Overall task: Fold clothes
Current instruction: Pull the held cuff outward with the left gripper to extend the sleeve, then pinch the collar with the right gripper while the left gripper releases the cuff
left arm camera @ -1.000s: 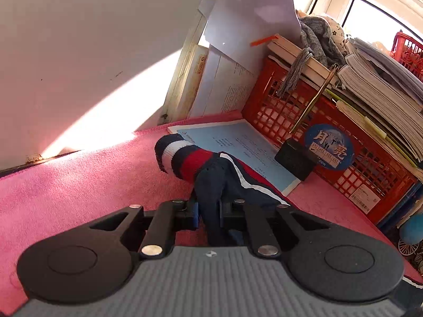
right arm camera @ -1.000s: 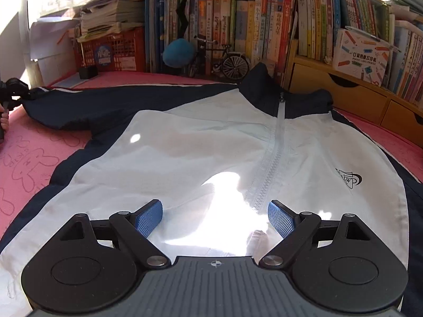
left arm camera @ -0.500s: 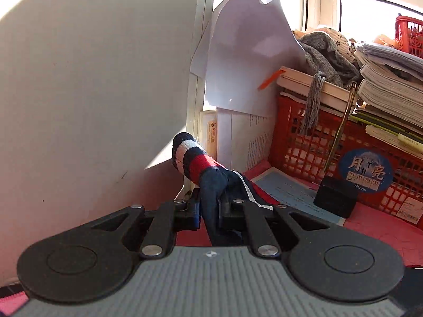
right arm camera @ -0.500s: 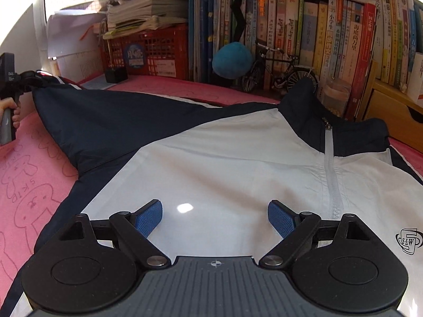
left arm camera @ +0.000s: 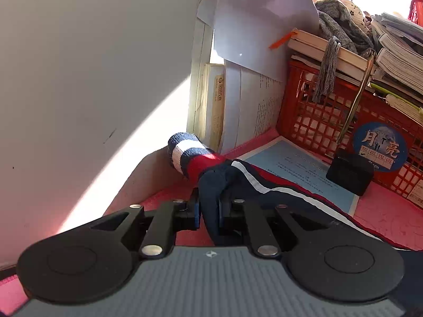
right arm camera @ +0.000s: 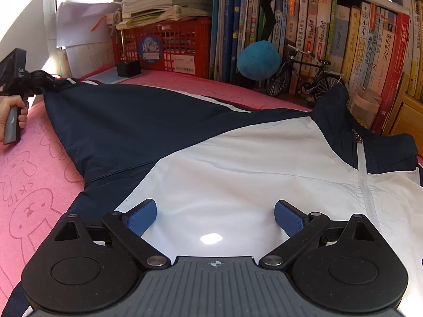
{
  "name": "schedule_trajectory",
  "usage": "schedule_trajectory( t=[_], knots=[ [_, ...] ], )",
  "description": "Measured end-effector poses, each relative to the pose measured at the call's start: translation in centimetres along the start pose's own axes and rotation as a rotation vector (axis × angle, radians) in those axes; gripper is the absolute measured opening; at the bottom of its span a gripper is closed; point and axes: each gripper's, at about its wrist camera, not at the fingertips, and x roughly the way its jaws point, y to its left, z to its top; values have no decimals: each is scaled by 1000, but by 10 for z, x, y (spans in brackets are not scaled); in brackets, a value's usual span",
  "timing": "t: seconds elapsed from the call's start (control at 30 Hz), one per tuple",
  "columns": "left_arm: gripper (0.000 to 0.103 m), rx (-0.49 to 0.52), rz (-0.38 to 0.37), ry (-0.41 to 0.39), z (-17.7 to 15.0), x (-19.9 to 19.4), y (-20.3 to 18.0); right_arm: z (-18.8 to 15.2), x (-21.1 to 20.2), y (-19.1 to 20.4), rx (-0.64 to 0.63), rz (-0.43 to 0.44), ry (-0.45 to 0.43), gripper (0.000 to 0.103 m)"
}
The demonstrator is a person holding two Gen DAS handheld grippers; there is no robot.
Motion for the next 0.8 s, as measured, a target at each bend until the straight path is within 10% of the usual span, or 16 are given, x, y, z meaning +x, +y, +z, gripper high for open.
schedule_trajectory(
  t=[0.43, 0.63, 0.77, 0.8],
  knots=[
    [12, 48, 76, -63, 6, 6, -8, 29, 16, 4, 27, 40, -20, 97],
    [19, 73, 32, -17, 4, 4, 3, 55, 31, -44, 168, -246, -163, 97],
    [20, 68, 25, -14, 4, 4, 4, 80, 69, -95, 288, -307, -89, 98],
    [19, 68, 26, -23, 4, 2, 3, 84, 82, -101, 284, -312, -46, 67]
  ],
)
